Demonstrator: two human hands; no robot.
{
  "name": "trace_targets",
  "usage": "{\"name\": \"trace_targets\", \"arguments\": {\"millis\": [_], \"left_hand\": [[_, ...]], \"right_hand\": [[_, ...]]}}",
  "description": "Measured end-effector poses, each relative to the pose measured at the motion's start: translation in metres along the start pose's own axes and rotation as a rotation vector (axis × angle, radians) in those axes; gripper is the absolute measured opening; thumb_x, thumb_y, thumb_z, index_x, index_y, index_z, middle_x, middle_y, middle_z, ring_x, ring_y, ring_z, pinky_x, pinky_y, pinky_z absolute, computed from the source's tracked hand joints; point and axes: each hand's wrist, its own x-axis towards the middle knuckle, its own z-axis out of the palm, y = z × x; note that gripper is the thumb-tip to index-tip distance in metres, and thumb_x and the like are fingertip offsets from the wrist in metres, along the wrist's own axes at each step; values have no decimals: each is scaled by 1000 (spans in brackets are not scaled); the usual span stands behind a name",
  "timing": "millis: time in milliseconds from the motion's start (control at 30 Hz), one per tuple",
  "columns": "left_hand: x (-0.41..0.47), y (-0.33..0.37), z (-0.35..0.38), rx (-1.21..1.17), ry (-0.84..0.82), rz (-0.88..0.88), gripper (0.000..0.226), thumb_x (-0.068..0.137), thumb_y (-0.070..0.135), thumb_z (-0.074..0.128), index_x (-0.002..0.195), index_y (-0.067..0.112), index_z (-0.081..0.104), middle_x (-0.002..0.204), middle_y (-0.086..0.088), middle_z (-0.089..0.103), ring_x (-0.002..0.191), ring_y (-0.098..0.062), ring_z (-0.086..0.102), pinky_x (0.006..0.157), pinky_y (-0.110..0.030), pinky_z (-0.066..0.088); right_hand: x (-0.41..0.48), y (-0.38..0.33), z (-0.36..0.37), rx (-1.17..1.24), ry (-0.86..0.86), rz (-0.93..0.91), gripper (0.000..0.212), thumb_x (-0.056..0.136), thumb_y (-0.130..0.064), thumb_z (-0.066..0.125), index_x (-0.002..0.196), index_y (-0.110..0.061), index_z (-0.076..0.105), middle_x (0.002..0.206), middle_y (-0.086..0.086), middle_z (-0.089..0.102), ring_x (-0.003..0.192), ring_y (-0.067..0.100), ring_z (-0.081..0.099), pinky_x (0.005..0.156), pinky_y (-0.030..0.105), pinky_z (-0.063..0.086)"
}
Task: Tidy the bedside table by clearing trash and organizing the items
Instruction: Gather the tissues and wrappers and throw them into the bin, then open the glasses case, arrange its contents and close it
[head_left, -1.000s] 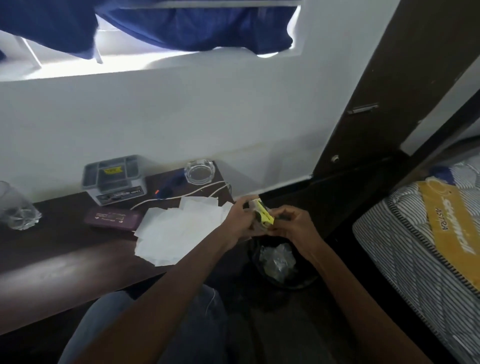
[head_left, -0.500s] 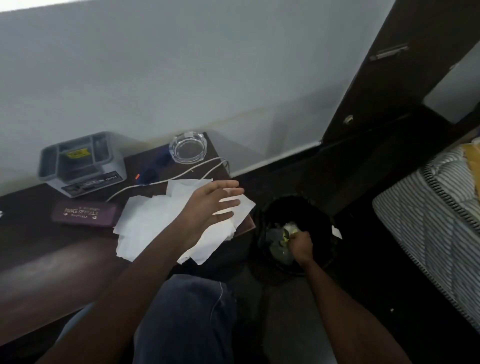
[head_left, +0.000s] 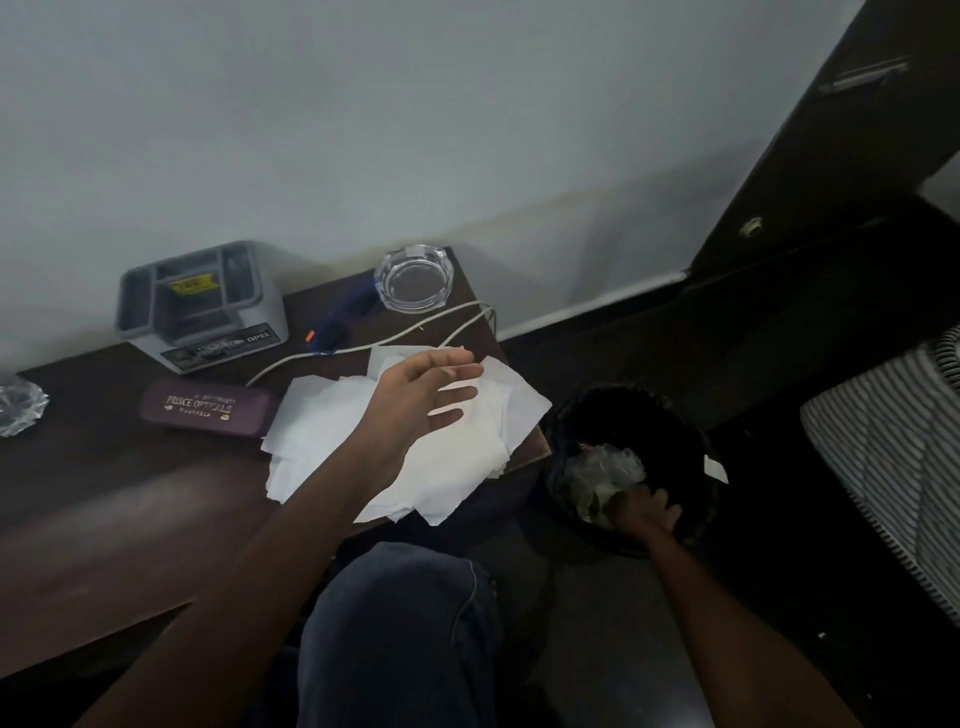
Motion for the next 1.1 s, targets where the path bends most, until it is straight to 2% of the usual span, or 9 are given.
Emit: {"name": "trace_targets", "arguments": {"millis": [67,233,333,467,600,767,833,967,1100], "left_hand": [[-2,1,0,4,16,-7,25,96,13,46,115,11,62,112,-3,69,104,-21,65,86,-30,51],[-11,8,-2,31,13,16,24,95,12,47,113,10,63,109,-1,70,104,-21,65,90,-34,49],[-22,16,-7,22,11,43,24,94,11,48,113,9,63,111,-3,70,103,-22,65,91,-34,49],[-43,25,-18,10,27,89,19,93,11,50,106,12,64,107,-2,71,97,-20,66,90,-34,49],[-67,31,-35,12,52,108,20,90,12,55,106,12,65,103,0,71,95,-18,65,89,-33,49],[-98,32,-57,1,109,124,20,89,11,56,107,12,65,96,3,70,91,-17,65,84,-30,48],[-110,32,-65,-11,137,145,19,91,9,50,106,12,63,98,0,69,88,-16,64,83,-30,47],[-132,33,-81,-32,180,183,19,92,9,48,103,13,62,98,-2,69,90,-17,63,86,-33,47],[-153,33,-98,-18,214,214,18,93,10,47,98,16,63,97,1,70,91,-18,64,90,-36,47]], "right_hand": [[2,2,-8,17,83,-15,40,94,-37,42,128,-19,52,139,9,45,130,31,34,106,40,26],[-15,2,-34,220,120,-41,28,87,-32,52,101,-11,65,114,13,63,112,32,55,94,37,37],[-28,3,-45,391,143,-68,23,86,-25,55,68,-12,57,82,11,60,90,31,59,81,36,41],[-49,-1,-63,512,151,-136,35,85,-8,54,51,-12,46,56,5,48,55,22,49,58,29,37],[-74,-20,-89,568,203,-261,22,82,0,56,62,-7,62,60,5,57,58,19,51,62,28,42],[-127,-65,-120,740,229,-391,26,84,4,55,62,-10,59,56,9,54,49,17,48,39,13,40],[-149,-82,-129,783,218,-446,24,84,5,54,65,-9,60,59,10,56,51,17,50,41,13,43],[-194,-108,-139,812,174,-562,16,83,4,54,74,-6,64,62,9,59,51,17,53,54,23,47],[-237,-128,-143,780,140,-675,13,82,0,54,79,-5,66,64,7,61,52,15,56,54,22,44]]}}
